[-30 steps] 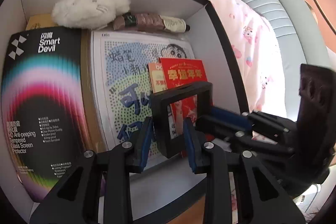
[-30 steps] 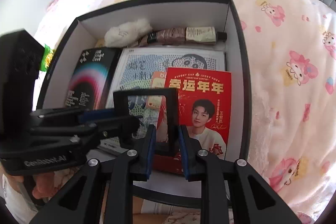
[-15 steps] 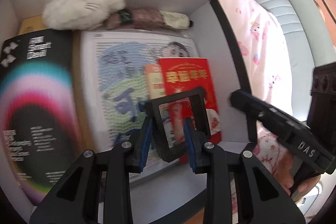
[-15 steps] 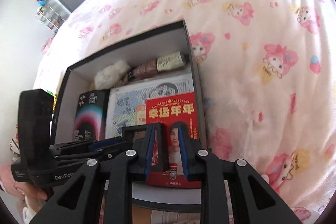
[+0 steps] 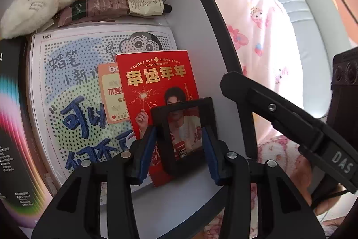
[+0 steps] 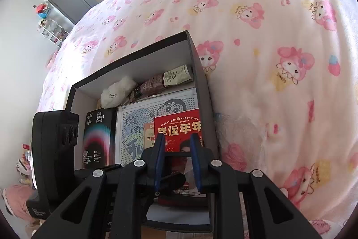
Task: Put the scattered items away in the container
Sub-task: 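Lower the black frame in front of the red card and release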
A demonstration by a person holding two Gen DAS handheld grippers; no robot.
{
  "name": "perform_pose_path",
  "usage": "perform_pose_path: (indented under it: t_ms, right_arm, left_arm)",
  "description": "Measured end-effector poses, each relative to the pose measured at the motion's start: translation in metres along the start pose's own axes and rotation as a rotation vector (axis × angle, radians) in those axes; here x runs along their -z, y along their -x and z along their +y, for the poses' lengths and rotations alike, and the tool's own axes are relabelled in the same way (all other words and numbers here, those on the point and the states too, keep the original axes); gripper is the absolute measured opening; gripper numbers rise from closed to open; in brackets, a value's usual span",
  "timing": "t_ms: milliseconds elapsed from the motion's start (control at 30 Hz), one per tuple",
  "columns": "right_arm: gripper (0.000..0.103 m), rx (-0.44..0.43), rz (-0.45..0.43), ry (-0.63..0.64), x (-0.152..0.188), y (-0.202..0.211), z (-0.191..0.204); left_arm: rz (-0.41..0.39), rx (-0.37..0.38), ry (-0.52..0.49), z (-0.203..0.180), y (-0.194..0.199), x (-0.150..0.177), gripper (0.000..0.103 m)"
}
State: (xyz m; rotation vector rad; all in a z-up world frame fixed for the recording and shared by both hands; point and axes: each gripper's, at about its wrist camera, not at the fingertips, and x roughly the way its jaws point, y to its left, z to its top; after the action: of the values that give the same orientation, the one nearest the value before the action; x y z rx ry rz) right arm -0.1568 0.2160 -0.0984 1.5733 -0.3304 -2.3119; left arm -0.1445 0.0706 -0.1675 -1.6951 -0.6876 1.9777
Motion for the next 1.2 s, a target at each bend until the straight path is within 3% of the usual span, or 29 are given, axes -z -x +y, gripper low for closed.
perform_pose_path:
  t_ms: [100,300,400,533,733,867,1100,1200]
  right_arm:
    - [0.02,0.006,-0.006,0.001,0.001,-0.001,0.0]
    - [0.02,0.001,-0.017,-0.029,0.0,0.0,-0.004]
    - [0.02,0.03,-0.008,0.001,0.002,-0.003,0.0]
    - [0.02,0.051,-0.003,0.059,0.006,-0.004,0.01]
    - [0.02,0.065,0.031,0.164,0.015,-0.012,0.027]
    - [0.02,-0.009,0.151,0.26,0.025,-0.032,0.045]
    - [0.02,0.135,0.246,0.331,0.035,-0.061,0.053]
    - [0.019,0.17,0.244,0.349,0.038,-0.063,0.055]
  left_arm:
    - [-0.034,-0.004,0.027,0.012,0.014,0.007,0.042]
    - [0.003,0.061,-0.002,0.009,0.02,0.018,0.042]
    - [0.025,0.046,-0.023,0.003,0.01,0.015,0.045]
    - [0.031,0.108,0.022,0.016,0.017,0.017,0.045]
    - [-0.126,-0.011,0.046,0.042,0.069,0.021,0.045]
    - [-0.2,-0.084,0.045,0.051,0.088,0.02,0.045]
    - [-0.174,-0.103,0.046,0.049,0.065,0.004,0.045]
    - [-0.177,-0.11,0.054,0.045,0.062,0.005,0.045]
